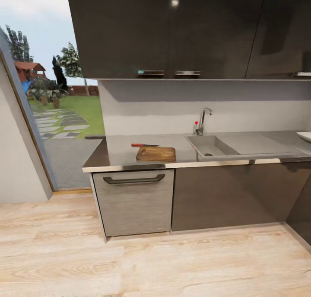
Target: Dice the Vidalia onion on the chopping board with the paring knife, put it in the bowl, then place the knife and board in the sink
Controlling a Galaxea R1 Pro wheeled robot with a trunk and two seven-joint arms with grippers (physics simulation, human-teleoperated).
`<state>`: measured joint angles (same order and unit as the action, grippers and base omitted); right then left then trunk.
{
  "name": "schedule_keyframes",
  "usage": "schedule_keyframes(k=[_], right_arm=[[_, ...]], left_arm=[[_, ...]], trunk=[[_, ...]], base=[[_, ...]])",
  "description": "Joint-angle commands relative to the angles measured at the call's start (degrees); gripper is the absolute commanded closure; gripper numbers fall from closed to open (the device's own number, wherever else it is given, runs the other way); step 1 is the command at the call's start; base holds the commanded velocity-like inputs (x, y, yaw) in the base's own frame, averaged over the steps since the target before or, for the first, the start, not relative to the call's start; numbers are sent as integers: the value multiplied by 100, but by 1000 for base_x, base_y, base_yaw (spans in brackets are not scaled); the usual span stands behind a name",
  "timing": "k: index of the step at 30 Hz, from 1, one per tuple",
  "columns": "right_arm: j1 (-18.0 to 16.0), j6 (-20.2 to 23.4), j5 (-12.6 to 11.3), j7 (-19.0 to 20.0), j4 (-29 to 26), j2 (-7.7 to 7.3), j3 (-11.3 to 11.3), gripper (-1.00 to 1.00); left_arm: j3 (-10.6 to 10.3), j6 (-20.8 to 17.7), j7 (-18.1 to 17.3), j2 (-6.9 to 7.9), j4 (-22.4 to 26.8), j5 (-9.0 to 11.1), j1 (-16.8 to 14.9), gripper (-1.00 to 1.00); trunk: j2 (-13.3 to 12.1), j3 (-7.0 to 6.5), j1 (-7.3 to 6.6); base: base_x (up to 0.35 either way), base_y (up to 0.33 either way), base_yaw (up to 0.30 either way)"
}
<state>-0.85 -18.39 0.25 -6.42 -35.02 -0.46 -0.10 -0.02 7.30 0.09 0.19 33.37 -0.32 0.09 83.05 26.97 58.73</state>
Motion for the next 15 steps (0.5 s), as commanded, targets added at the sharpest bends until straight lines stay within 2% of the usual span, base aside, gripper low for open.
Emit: schedule_keyframes(k=[1,7,15], right_arm=[[-3,-16,4,-17,4,-3,7,-100],[-3,-16,7,-17,4,-4,6,-100],[-3,-16,5,-10,4,-7,7,-100]], left_arm=[[4,8,1,0,7,-3,2,-100],[11,8,0,2,9,-3,2,-100],[11,8,0,7,11,-3,3,-100]], trunk=[[3,8,0],[3,17,0],[3,18,0]], base=[[69,-300,190],[190,-241,200],[268,-164,38]])
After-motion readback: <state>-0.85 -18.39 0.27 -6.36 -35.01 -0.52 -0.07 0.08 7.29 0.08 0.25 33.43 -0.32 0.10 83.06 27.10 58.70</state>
